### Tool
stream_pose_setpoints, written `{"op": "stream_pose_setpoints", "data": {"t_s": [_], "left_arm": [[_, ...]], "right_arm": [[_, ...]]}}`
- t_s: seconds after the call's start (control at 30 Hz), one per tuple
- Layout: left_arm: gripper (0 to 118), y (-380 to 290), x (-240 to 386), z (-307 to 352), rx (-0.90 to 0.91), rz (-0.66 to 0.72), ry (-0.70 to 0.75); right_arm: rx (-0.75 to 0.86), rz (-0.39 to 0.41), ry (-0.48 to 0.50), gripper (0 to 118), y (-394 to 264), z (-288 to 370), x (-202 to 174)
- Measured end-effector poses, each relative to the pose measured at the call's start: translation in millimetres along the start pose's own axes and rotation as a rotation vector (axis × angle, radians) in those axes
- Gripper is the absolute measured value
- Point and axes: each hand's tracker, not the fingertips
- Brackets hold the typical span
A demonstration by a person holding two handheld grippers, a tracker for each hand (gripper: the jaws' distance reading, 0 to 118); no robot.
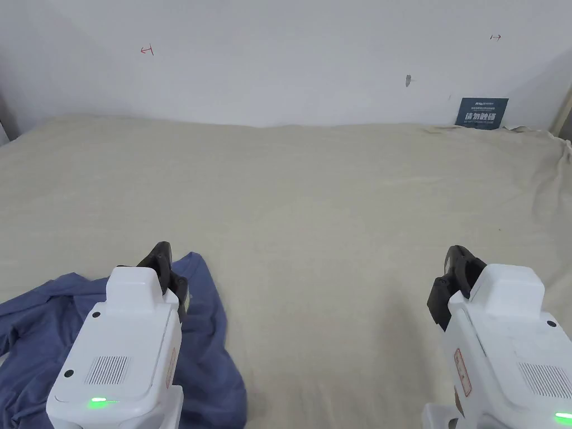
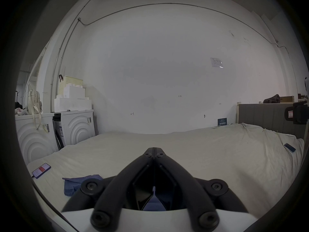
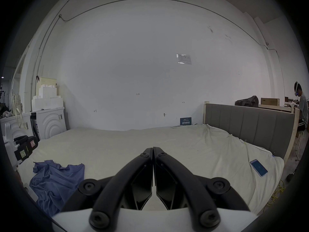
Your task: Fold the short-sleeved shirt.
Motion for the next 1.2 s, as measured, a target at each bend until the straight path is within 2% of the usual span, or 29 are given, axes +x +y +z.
{"op": "stream_pose_setpoints", "data": {"t_s": [0.77,0.97,1.2], "left_arm": [[0,1,-7,2,0.005,0.012,0.018],[0,3,-29,8,0.007,0.018,0.066],[0,1,-77,27,0.002,0.001,0.18]], "right_arm": [[0.012,0.018,0.023,0,5,0,-9],[0.033,0.065,0.066,0,8,-3,-30],[0.038,0.071,0.178,0,9,-13,-74]]}}
